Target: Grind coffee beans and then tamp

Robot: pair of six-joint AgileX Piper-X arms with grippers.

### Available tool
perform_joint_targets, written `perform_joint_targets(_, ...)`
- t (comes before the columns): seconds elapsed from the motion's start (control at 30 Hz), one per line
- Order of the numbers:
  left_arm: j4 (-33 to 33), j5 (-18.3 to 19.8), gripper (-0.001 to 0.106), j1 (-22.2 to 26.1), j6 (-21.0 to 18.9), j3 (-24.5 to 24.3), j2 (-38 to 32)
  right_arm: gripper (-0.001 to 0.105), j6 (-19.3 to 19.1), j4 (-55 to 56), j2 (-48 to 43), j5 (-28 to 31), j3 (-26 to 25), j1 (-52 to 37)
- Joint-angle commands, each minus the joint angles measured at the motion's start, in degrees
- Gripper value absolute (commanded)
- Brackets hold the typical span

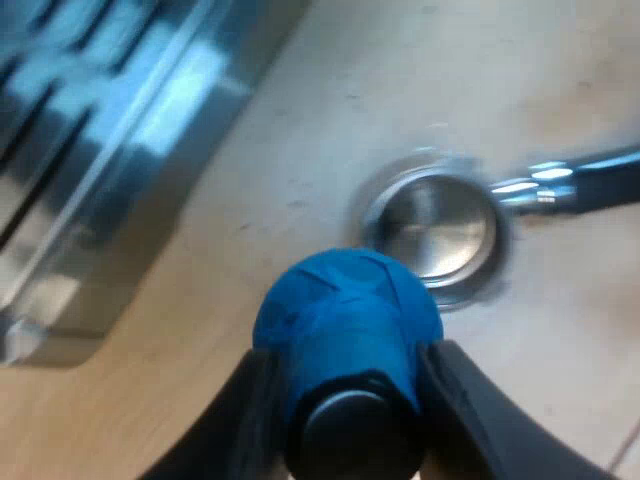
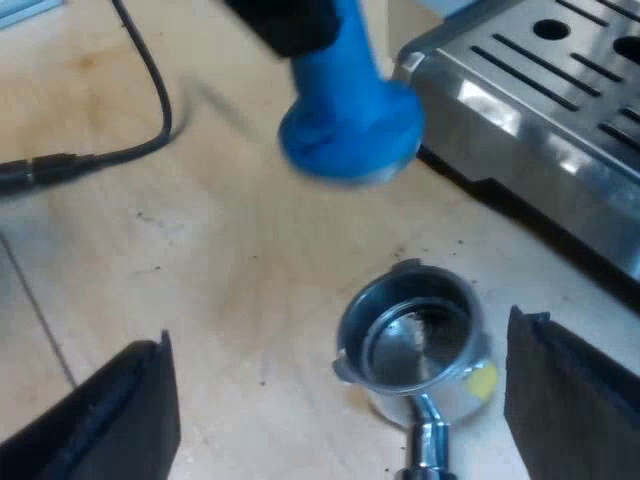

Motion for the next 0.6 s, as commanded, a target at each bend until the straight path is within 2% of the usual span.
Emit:
perform_joint_targets(0.03, 0.1, -0.9, 0.000, 2.9, -0.2, 0.5, -0.4, 0.070, -0.7, -0.2, -0.3, -0.4, -0.7, -0.2)
perform_joint_targets(0.2, -0.6, -0.7, 0.000, 8.5, -0.1, 3.8, -0.4, 0.070, -0.7, -0.2, -0.3, -0.4, -0.7, -0.2)
perform_joint_targets(0.27, -2.7, 0.5, 0.000, 10.4, -0.1, 6.7, -0.4, 0.070, -0.7, -0.2, -0.3, -0.4, -0.7, -0.2)
perform_joint_targets(0.37, -3.4, 1.0, 0.000, 10.7, -0.1, 7.4, -0.4, 0.070, 0.0, -0.2, -0.3, -0.4, -0.7, -0.2)
perform_joint_targets(0.43, -7.1, 1.2, 0.000, 11.2, -0.5, 11.6, -0.4, 0.070, 0.9, -0.2, -0.3, -0.4, -0.7, -0.2)
perform_joint_targets(0.6, -8.9, 0.3, 0.000, 11.2, -0.6, 14.2, 1.5, 0.070, 3.0, -0.1, -0.3, -0.4, -0.7, -0.2)
